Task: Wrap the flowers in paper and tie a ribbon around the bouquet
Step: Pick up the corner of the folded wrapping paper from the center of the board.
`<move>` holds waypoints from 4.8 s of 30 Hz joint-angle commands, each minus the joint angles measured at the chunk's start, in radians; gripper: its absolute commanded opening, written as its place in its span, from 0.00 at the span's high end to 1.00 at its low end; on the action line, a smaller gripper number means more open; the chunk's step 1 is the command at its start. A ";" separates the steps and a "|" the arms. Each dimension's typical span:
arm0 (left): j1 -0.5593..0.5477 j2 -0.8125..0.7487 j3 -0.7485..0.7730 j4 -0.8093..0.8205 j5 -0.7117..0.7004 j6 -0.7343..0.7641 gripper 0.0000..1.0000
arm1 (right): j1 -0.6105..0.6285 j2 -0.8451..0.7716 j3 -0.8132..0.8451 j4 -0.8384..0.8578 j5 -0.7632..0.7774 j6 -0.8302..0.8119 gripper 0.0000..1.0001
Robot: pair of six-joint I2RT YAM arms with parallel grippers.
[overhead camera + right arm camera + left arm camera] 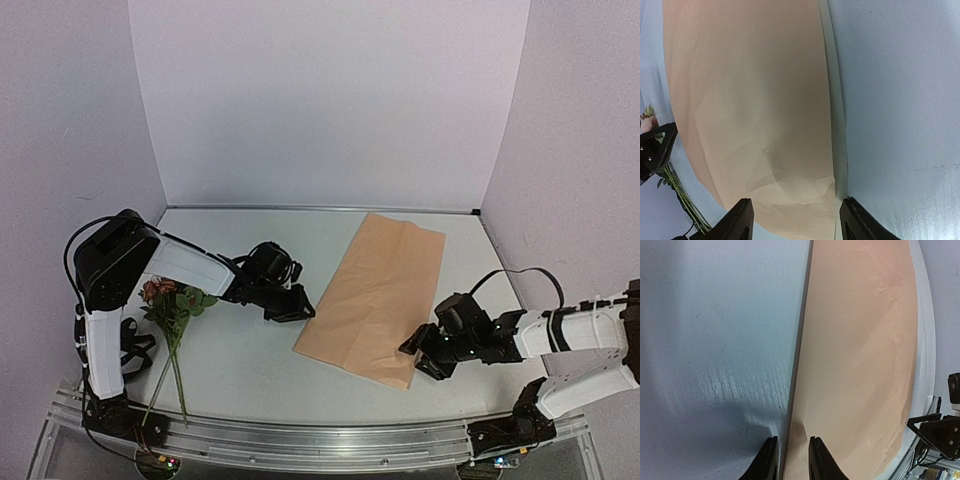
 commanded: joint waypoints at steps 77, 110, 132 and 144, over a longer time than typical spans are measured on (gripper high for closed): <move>-0.014 -0.010 0.000 -0.110 -0.041 0.013 0.80 | -0.130 -0.053 -0.057 0.134 -0.037 -0.170 0.06; -0.014 -0.009 -0.012 -0.094 -0.045 -0.013 0.81 | 0.030 -0.109 -0.198 0.298 -0.076 0.005 0.07; -0.015 -0.004 -0.018 -0.076 -0.034 -0.020 0.81 | 0.030 -0.065 -0.157 0.375 -0.033 0.055 0.51; -0.012 -0.064 -0.022 -0.069 -0.047 -0.014 0.70 | 0.055 -0.141 0.054 0.009 0.068 -0.118 1.00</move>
